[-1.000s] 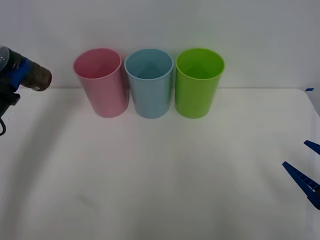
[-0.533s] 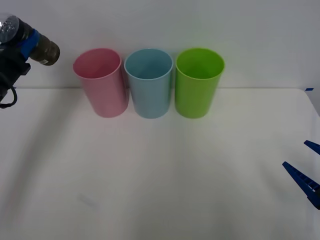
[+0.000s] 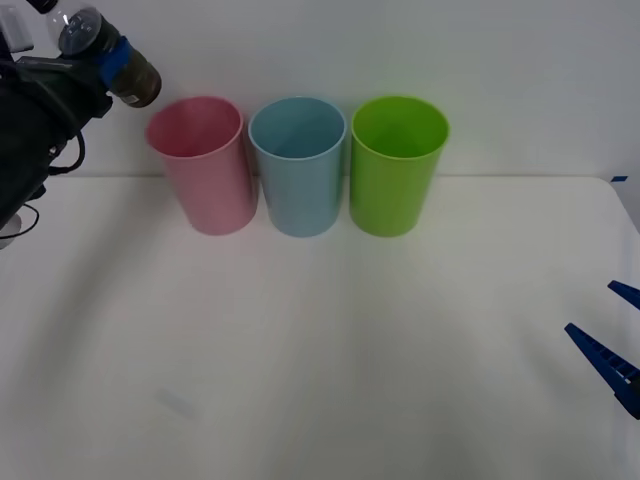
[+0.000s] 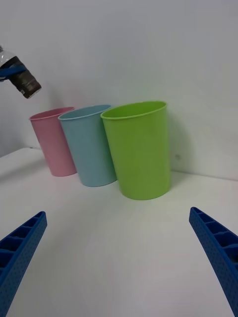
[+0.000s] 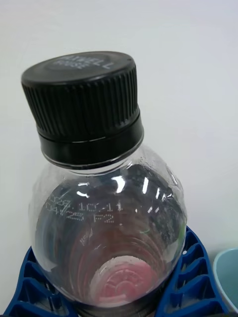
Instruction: Grasp the object on the table and drop it into the matching bin: aluminum can to the light blue bin, PET bottle to the pink bin.
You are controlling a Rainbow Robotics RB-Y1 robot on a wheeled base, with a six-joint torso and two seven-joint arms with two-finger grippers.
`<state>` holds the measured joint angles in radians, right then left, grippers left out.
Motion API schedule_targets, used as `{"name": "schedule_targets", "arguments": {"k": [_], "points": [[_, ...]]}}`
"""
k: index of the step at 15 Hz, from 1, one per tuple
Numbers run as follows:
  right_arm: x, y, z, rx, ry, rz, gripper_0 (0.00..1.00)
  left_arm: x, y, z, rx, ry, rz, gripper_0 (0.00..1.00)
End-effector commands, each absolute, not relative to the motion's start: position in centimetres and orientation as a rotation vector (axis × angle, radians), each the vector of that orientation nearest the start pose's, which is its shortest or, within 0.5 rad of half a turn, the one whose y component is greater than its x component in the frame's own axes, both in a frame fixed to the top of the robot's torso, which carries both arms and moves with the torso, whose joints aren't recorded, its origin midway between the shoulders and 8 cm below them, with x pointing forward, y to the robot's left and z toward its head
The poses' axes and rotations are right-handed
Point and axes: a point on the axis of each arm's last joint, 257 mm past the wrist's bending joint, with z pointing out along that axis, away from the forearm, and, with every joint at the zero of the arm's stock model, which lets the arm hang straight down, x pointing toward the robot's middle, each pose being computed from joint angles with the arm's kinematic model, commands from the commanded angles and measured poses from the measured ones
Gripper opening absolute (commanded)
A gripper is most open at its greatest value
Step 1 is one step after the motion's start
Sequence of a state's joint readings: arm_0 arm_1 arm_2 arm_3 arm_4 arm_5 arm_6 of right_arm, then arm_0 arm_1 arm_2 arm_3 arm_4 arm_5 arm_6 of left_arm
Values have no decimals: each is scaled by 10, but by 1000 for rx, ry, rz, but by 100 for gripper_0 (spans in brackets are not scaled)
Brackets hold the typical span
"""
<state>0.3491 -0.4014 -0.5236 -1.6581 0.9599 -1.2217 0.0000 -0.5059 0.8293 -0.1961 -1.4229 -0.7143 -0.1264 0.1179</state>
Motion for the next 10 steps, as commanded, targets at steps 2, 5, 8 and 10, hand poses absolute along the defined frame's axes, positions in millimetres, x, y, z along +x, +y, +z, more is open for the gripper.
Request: {"name": "schedule_targets", "arguments": {"k": [2,5,8,10], "points": [[342,-330,-169,-465,1441,567,100,650,272,27,244,1356,-311,0],[342,-330,-169,-465,1441,567,100,662,254,30,284,1366,-293,0],[342,-330,-169,-465,1441,567,100,665,242,29,313,1367,-290,0],[342,-330,-169,-465,1441,567,100,663,236,24,336,1369,-289,0]]}}
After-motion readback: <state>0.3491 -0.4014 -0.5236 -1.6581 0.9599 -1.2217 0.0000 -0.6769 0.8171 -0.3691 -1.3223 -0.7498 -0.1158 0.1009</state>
